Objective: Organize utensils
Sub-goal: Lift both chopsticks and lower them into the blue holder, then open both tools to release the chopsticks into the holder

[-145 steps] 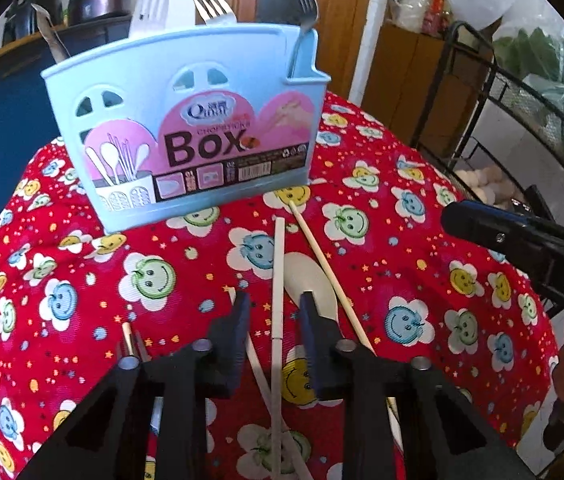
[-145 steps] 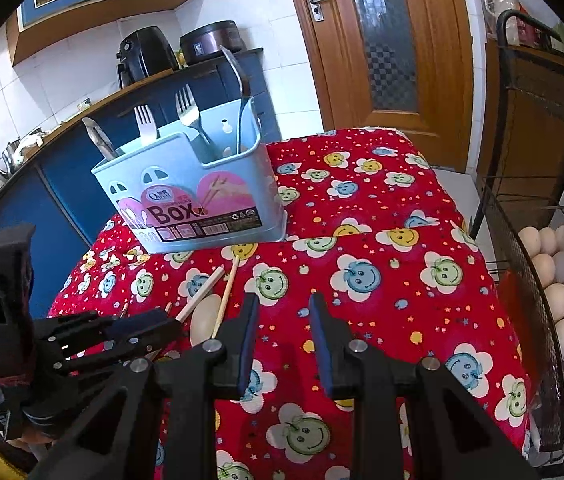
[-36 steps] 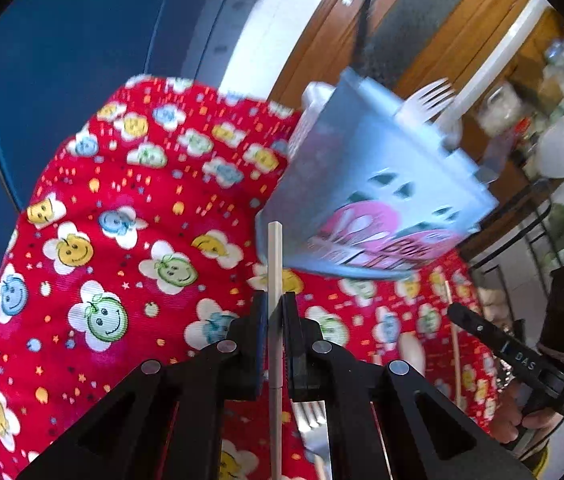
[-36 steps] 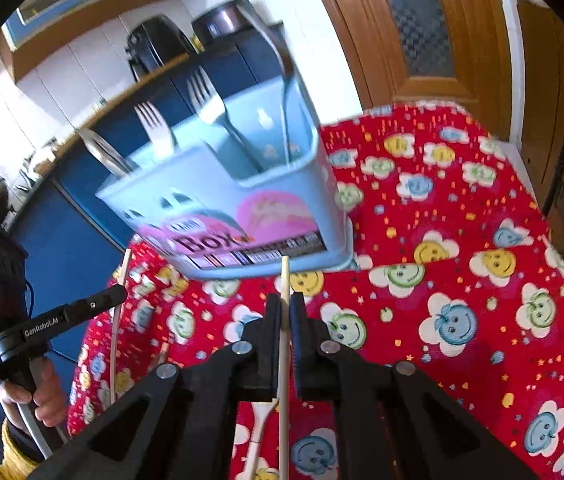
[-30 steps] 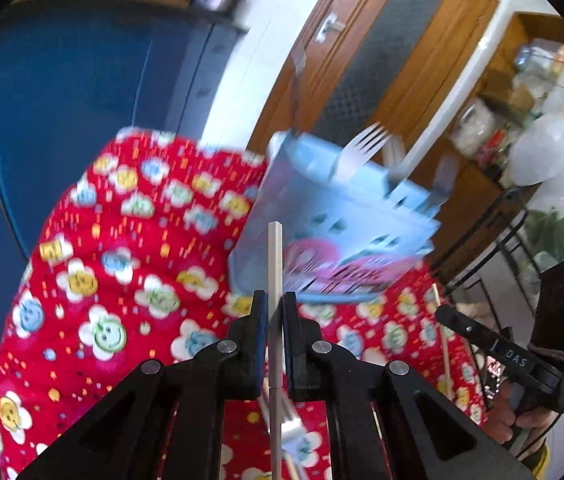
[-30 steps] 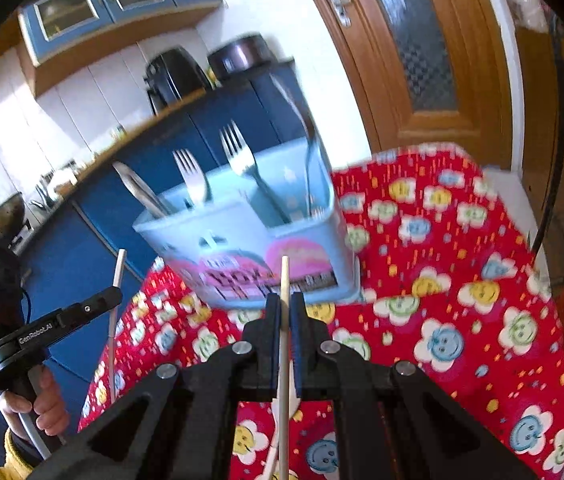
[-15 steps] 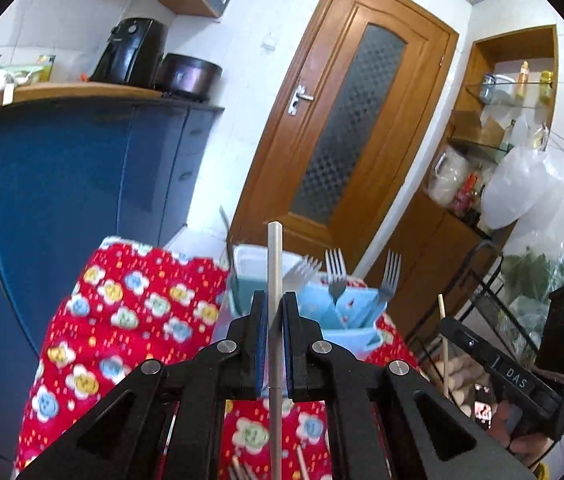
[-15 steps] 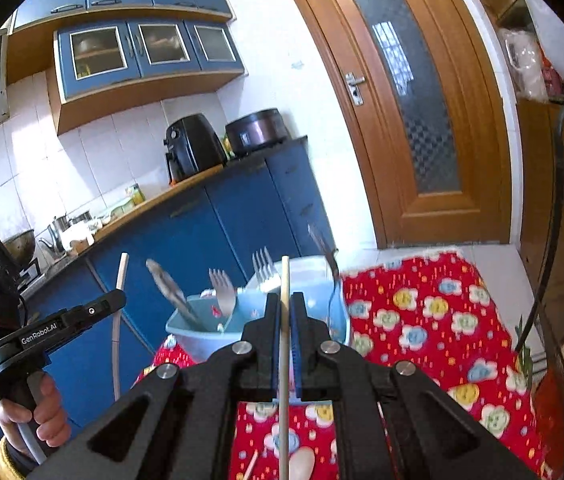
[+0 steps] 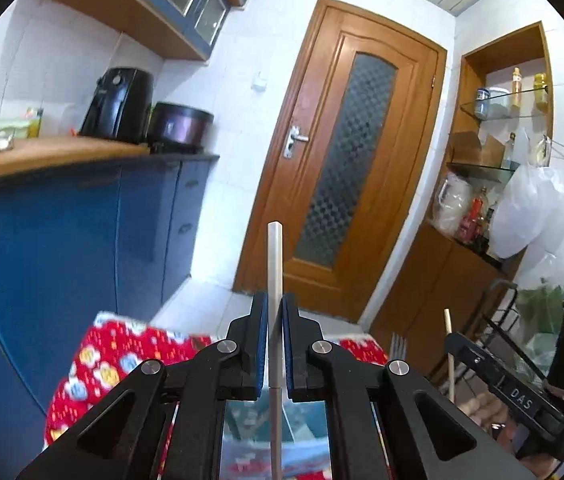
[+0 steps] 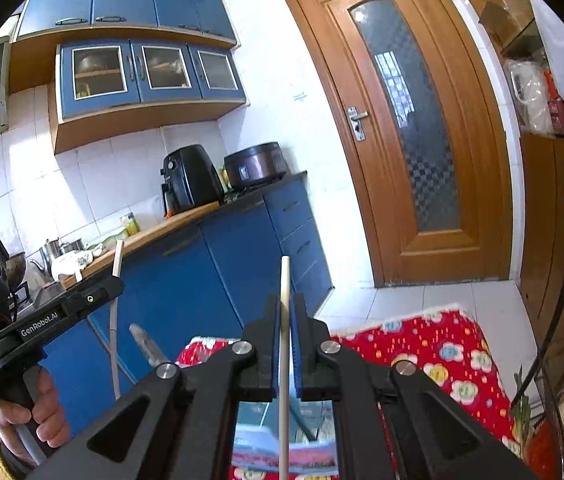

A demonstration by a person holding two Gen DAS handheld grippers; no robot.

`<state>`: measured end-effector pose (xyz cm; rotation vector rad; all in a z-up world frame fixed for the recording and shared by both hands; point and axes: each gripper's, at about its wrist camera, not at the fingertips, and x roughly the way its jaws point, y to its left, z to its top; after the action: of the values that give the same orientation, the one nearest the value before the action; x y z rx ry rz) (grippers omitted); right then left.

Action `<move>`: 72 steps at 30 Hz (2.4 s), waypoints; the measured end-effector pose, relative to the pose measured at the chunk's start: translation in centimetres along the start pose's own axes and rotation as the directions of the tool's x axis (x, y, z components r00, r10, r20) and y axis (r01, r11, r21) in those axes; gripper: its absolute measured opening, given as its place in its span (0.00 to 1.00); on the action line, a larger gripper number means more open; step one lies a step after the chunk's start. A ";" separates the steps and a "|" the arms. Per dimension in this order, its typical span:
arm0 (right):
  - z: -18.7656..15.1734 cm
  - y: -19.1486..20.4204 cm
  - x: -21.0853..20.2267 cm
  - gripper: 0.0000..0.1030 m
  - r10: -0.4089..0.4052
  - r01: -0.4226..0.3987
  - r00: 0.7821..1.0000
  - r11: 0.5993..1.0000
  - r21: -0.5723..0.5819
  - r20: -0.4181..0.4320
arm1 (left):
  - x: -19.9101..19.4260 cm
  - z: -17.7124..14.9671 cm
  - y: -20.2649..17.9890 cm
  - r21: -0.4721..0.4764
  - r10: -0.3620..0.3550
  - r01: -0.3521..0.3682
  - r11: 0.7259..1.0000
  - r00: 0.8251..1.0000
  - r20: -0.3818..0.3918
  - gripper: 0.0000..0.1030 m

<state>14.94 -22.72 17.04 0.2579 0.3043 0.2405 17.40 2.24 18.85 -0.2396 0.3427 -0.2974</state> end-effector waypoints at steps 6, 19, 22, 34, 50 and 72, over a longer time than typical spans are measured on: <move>1.3 -0.1 1.8 0.06 0.009 -0.009 0.999 1.000 0.006 0.038 | 1.7 0.8 -0.7 0.025 0.018 -0.019 1.000 0.999 0.044 0.07; 1.4 -0.4 5.1 0.06 -0.001 -0.002 0.993 1.000 0.024 0.117 | 5.0 -0.7 -0.4 0.056 0.096 -0.102 0.993 0.990 0.100 0.07; 1.0 -0.5 5.8 0.06 -0.014 0.012 0.992 1.000 0.018 0.129 | 5.7 -1.5 -0.3 0.056 0.100 -0.105 0.993 0.992 0.080 0.07; -2.0 0.4 7.3 0.06 -0.063 0.079 0.981 0.994 -0.081 0.183 | 6.7 -4.3 -0.2 0.065 0.121 -0.125 0.990 0.991 0.059 0.07; -2.8 0.7 6.0 0.16 -0.048 0.060 0.990 0.994 -0.091 0.134 | 7.4 -5.6 0.0 0.063 0.135 -0.133 0.989 0.990 -0.029 0.10; -2.8 2.3 0.4 0.25 -0.040 0.044 0.996 0.998 -0.046 0.076 | 1.7 -5.4 -0.1 0.073 0.128 -0.124 0.990 0.990 -0.054 0.31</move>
<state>13.97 -19.80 14.98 0.2128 0.2292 0.1961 16.95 0.64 13.40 -0.1404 0.4026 -0.1914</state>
